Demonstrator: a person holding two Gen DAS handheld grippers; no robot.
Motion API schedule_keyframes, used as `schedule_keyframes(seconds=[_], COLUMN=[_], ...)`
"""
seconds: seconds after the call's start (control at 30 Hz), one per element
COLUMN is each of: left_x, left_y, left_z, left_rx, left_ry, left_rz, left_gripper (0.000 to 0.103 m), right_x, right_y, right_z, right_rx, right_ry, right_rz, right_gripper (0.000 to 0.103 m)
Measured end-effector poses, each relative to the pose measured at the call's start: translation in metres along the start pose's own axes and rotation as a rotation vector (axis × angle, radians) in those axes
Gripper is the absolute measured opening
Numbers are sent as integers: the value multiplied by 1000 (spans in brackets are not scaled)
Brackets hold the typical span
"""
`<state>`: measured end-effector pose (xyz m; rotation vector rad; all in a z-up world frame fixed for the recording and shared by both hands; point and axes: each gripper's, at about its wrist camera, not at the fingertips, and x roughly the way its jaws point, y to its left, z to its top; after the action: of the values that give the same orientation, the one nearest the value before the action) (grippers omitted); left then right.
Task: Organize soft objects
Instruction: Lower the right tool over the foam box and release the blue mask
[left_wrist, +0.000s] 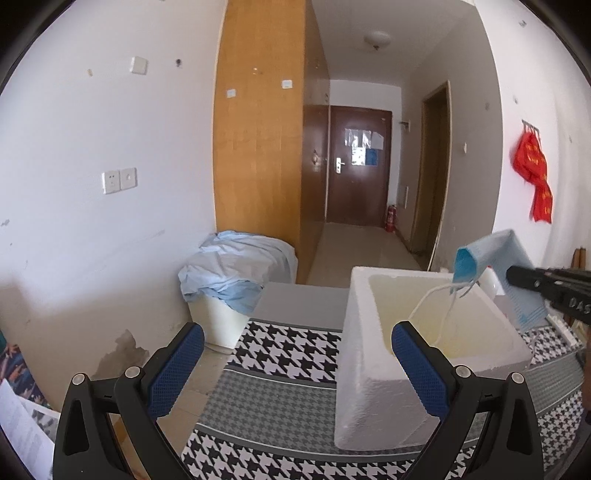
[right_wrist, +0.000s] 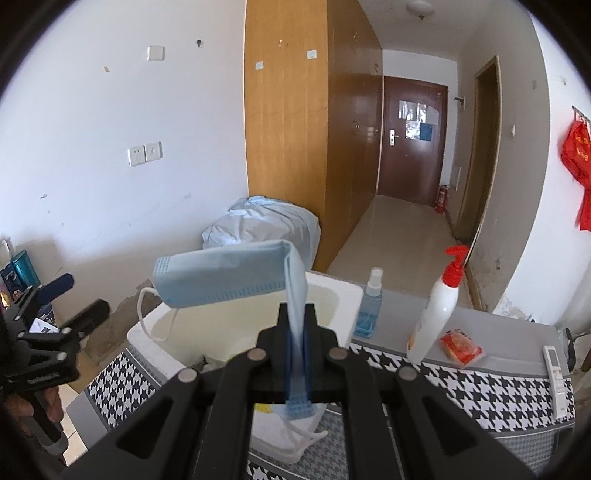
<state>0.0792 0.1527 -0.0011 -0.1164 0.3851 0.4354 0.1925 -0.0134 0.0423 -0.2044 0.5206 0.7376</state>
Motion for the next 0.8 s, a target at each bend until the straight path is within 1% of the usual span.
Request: schedule_keyframes(seconds=[0.27,0.3,0.33,0.37,0.4,0.43,0.5,0.6,0.63,0.8], left_x=[-5,-5,-4,-5,-5,-5,-5,-6,-7,-13], left_y=[6,7,6,7,8,8,9,8,8,-1], left_z=[-3,-3,-3,-3,-3,-3,-4,-4,-4,-6], left_rx=[-6,-7,-9,-11,-14,-16,-17,-14,-14,2], left_ry=[-9,-9,-8,-8,-8,-8,-6,-6,-7,-13], left_rz=[3,3,3,3,3,4,4,-2,-5,-28], left_gripper=[102,102,102,102,102,102,102,102,102,102], right_x=[24,25,27,28,29,30,29,25,23,5], right_y=[8,9,9,9,9,8,8,9,9,6], right_z=[4,5,6,6,5,5,4,2,1,-5], right_rx=[1,0,1,5,7,10,13,20,21,20], right_ry=[53,57,58,59,61,62,57,53,50,23], right_rz=[-1,3,6,7,11,23,43,49,50,49], right_gripper=[8,12,21,28,45,60,70,76,80,90])
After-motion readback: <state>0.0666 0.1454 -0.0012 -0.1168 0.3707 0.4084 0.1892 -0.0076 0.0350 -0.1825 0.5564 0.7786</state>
